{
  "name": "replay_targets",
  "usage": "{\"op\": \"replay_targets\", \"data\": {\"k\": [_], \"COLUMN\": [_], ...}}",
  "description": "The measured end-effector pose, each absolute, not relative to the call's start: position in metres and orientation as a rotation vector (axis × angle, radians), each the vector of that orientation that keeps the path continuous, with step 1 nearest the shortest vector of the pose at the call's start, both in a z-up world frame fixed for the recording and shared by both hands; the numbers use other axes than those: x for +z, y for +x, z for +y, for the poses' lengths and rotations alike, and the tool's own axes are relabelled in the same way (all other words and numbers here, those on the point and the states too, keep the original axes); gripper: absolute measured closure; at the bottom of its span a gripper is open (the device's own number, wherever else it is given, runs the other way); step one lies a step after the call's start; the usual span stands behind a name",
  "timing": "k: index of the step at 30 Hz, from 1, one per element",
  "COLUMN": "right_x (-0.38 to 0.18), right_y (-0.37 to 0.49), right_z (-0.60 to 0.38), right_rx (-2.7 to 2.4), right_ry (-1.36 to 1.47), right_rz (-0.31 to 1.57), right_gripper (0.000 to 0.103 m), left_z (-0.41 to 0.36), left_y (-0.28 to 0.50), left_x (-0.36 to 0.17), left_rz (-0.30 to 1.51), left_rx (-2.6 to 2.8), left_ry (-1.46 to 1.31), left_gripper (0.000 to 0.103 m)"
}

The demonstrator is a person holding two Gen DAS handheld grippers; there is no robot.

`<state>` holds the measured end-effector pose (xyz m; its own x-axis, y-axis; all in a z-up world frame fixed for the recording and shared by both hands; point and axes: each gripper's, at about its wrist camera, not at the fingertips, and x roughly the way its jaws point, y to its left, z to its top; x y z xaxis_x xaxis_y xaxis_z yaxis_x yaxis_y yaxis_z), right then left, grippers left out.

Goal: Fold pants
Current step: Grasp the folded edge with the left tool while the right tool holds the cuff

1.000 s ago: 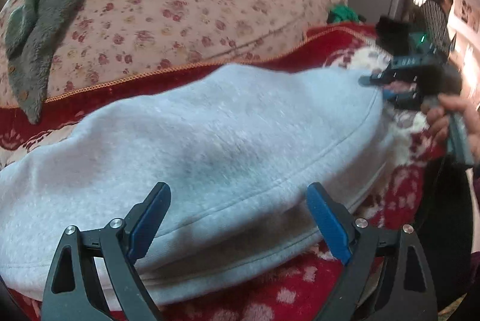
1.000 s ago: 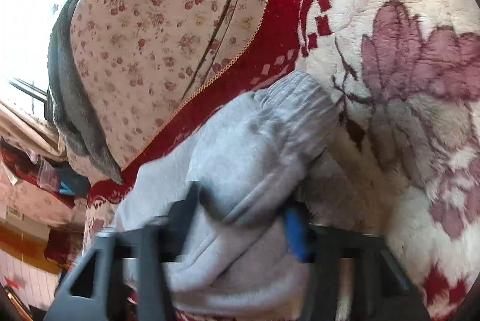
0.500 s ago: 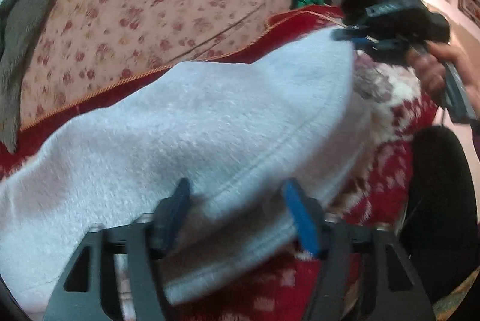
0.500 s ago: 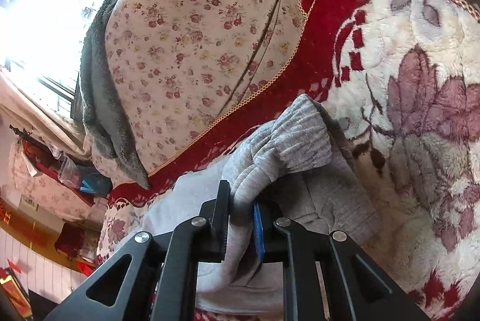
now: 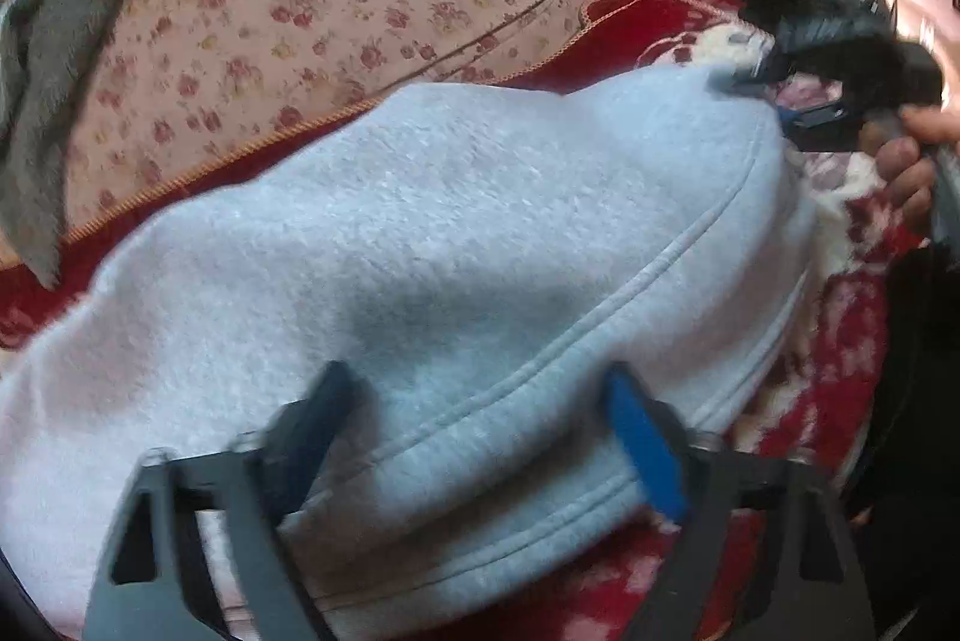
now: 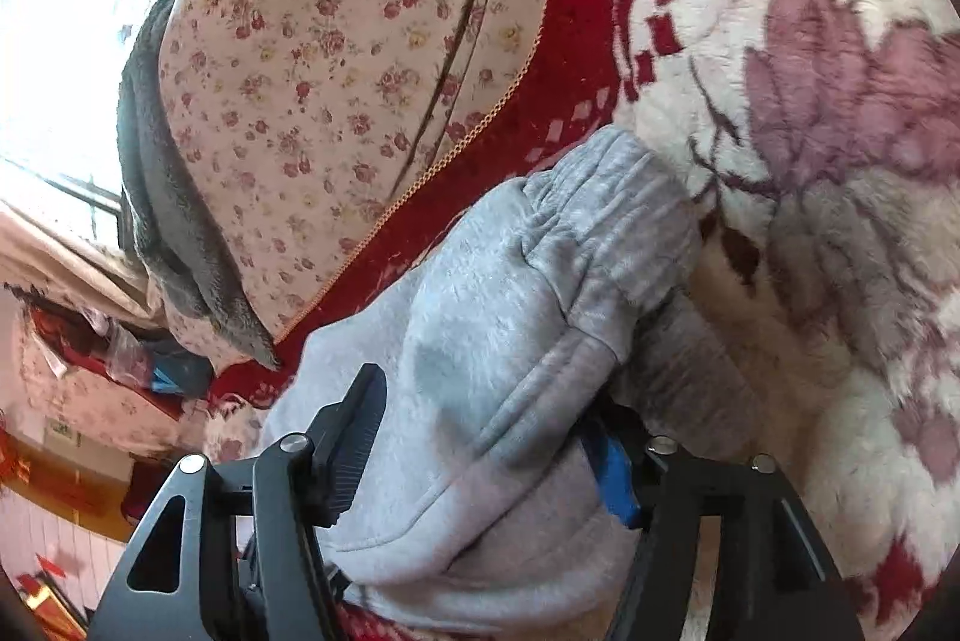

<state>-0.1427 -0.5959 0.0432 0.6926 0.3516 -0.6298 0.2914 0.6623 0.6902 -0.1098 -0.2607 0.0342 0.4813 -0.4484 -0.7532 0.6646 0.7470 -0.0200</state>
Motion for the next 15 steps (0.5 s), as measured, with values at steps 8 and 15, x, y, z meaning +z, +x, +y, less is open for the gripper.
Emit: {"op": "replay_targets", "data": {"k": [8, 15], "right_x": [0.086, 0.122], "right_y": [-0.16, -0.199], "right_z": [-0.591, -0.575], "right_rx": [0.148, 0.215], "right_ry": [0.875, 0.807], "right_rz": [0.716, 0.678], "right_gripper": [0.09, 0.09], "left_z": [-0.261, -0.232], "left_y": [-0.124, -0.147], "left_x": [0.06, 0.086], "left_rz": [0.777, 0.748], "left_rx": [-0.778, -0.853], "left_ry": [0.291, 0.227], "left_gripper": [0.093, 0.093]}}
